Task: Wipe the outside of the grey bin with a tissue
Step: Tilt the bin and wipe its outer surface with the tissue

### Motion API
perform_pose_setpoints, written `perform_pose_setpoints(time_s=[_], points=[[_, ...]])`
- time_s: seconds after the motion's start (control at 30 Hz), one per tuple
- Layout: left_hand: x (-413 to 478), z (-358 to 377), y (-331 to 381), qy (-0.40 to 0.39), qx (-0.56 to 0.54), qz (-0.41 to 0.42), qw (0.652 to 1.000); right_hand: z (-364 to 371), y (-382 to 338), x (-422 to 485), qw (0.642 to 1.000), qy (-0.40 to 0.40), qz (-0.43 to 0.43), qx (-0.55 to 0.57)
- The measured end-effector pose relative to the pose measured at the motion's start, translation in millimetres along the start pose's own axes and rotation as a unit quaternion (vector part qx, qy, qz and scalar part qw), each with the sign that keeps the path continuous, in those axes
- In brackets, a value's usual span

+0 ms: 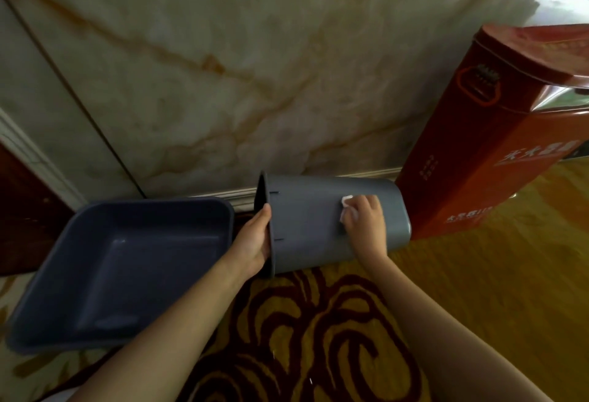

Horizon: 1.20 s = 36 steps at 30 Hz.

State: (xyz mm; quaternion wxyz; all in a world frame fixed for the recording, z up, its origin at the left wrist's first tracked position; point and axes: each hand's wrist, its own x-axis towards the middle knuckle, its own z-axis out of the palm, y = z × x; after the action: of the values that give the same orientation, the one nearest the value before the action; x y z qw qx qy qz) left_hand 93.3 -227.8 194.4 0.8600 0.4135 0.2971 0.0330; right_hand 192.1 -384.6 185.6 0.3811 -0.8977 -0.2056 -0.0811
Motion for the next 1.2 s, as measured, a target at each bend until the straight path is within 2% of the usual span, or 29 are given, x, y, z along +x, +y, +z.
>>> perform_pose_setpoints(time_s=[0.07, 0.23, 0.37, 0.5, 0.57, 0.7, 0.8, 0.87, 0.93, 1.03, 1.1, 1.13, 1.2], points=[[-0.3, 0.0, -0.2, -0.001, 0.002, -0.001, 1.0, 2.8, -6.1, 1.3, 1.0, 0.007, 0.025, 0.009], [1.6, -4.2, -3.9, -0.006, 0.034, 0.036, 0.999, 28.0, -56.7, -6.2, 0.991, -0.036, -0.111, 0.064], [2.9, -8.7, -8.5, -0.011, 0.057, 0.048, 0.997, 43.3, -70.4, -9.5, 0.987, -0.062, -0.126, 0.084], [3.5, -10.4, -6.8, -0.003, 0.078, 0.042, 0.996, 47.6, -70.8, -4.4, 0.989, -0.052, -0.111, 0.087], [3.3, -8.1, -6.1, 0.003, 0.082, 0.041, 0.996, 45.7, -61.2, -2.8, 0.992, -0.027, -0.074, 0.097], [1.8, -3.0, -5.5, 0.012, 0.072, 0.039, 0.997, 30.1, -15.2, 4.4, 0.992, 0.074, 0.057, 0.083], [1.1, -3.0, -3.9, 0.014, 0.068, 0.032, 0.997, 12.7, 19.6, 14.7, 0.979, 0.109, 0.158, 0.067], [0.8, -3.5, -3.7, 0.012, 0.067, 0.031, 0.997, 6.0, 27.6, 14.0, 0.968, 0.143, 0.196, 0.066], [1.6, -3.8, -3.3, 0.006, 0.065, 0.027, 0.998, 9.6, 13.3, 3.2, 0.972, 0.152, 0.168, 0.067], [5.7, -5.0, -1.5, -0.004, 0.055, 0.027, 0.998, 34.7, -35.7, -31.3, 0.992, 0.1, 0.012, 0.079], [10.1, -8.0, -1.6, -0.01, 0.041, 0.019, 0.999, 53.9, -60.3, -57.7, 0.992, 0.059, -0.088, 0.069], [12.2, -9.2, -1.9, -0.014, 0.036, 0.011, 0.999, 60.5, -63.9, -67.4, 0.99, 0.049, -0.115, 0.063], [15.7, -10.6, -4.1, -0.016, 0.032, 0.005, 0.999, 65.4, -53.9, -74.1, 0.99, 0.056, -0.115, 0.064]])
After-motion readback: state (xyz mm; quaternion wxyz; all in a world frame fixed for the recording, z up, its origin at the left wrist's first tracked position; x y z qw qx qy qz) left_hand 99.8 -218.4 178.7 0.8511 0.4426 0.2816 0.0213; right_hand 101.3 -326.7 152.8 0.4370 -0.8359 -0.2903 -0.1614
